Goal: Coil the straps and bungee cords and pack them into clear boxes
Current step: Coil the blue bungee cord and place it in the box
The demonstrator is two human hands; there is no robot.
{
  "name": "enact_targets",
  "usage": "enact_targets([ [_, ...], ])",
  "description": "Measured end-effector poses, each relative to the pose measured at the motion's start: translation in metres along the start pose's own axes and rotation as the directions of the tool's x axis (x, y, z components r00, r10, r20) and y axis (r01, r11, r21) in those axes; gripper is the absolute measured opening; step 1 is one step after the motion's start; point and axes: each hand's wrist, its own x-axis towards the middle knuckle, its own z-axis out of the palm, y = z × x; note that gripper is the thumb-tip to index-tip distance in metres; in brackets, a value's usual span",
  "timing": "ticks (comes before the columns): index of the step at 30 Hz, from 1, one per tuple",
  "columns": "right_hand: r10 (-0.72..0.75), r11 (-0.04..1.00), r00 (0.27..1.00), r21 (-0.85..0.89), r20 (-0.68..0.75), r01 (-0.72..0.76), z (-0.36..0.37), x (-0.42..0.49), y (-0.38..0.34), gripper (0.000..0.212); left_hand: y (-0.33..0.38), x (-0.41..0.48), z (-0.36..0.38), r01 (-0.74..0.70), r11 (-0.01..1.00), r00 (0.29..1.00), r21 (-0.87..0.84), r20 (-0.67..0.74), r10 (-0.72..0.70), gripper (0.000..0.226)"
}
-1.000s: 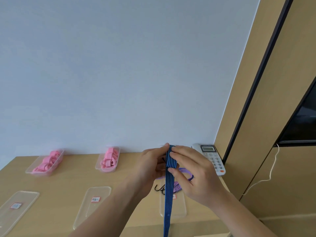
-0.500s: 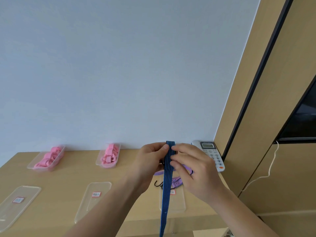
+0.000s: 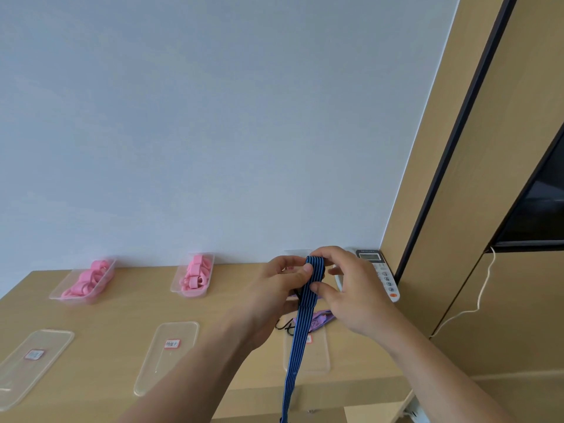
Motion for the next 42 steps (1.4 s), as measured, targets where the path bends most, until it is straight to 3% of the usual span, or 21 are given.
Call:
enact_targets([
  [5,0.012,0.999,0.996,0.043,-0.085,-0.008,-0.007,0.000,-0.005,0.040,0.001,-0.005,0.004,0.064,0.997,0.998,0.037,0.016,-0.065,0.038],
  [14,-0.093,0.993,0.963,0.049,-0.252,0.108,-0.010,0.000,-0.008,0.042,0.001,-0.006,0.010,0.157,0.984,0.987,0.086,0.001,-0.158,0.052],
  [21,-0.351,0.936,0.831,-0.131,-0.431,0.327,0.005,-0.013,-0.001,0.040,0.005,-0.003,0.011,0.184,0.982,0.983,0.031,0.013,-0.184,0.054],
  [27,-0.503,0.864,0.743,-0.230,-0.441,0.449,0.015,-0.023,-0.002,0.025,0.011,0.005,0.005,0.179,0.979,0.984,-0.102,0.007,-0.179,0.044],
  [36,-0.503,0.864,0.773,-0.255,-0.387,0.434,0.026,-0.034,0.010,0.019,0.012,0.016,-0.005,0.096,0.991,0.995,-0.090,0.035,-0.093,0.028],
  [42,-0.475,0.876,0.828,-0.244,-0.298,0.415,0.021,-0.036,0.007,0.013,0.008,0.016,-0.007,0.000,0.997,0.999,0.080,-0.040,0.004,0.023],
])
